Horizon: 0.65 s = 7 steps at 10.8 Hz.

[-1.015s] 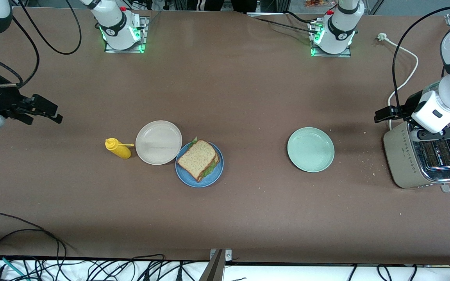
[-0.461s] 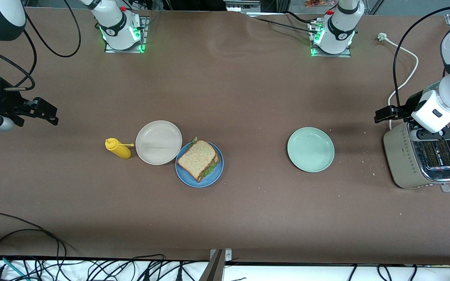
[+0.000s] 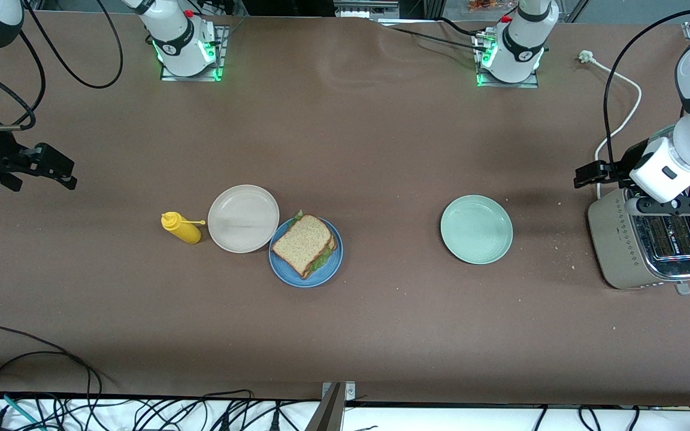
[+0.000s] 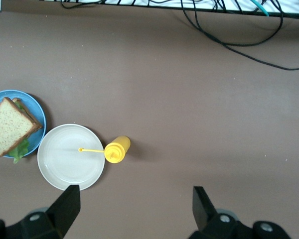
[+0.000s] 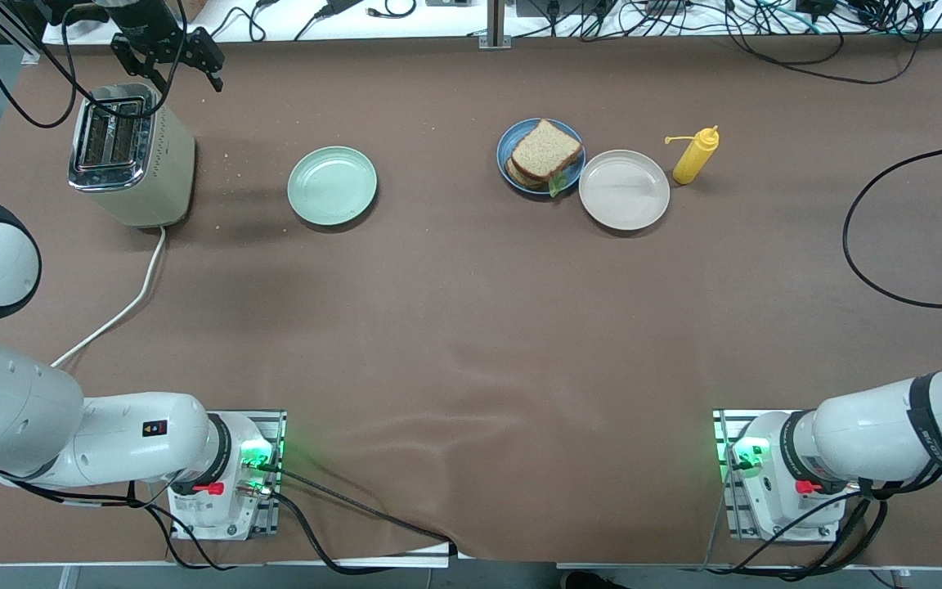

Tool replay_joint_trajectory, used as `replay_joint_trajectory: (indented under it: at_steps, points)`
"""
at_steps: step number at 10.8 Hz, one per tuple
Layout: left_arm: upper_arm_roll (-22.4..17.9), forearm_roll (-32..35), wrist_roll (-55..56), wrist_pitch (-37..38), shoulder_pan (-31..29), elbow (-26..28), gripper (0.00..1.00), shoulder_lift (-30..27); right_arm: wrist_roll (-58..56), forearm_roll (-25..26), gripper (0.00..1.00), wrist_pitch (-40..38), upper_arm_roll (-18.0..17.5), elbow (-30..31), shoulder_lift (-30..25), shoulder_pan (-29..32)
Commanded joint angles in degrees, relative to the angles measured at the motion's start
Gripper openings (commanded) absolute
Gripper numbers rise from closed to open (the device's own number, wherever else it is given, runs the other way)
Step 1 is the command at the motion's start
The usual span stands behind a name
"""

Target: Make sandwich in blue plate with both arms

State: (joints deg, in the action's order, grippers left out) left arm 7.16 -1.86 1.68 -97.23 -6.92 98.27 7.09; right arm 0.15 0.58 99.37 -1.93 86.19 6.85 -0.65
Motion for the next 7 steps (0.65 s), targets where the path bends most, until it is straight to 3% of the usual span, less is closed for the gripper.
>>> replay_joint_trajectory:
  at_steps: [1, 7]
  points:
    - [-0.1, -0.6, -1.6, -0.2, 0.1, 0.1, 1.0, -0.7, -0.1, 1.0, 1.0, -4.2, 0.2, -1.3, 0.1, -0.1]
    - [-0.1, -0.6, -1.6, -0.2, 0.2, 0.2, 1.0, -0.6, -0.2, 0.6, 1.0, -3.5, 1.1, -1.4, 0.2, 0.0]
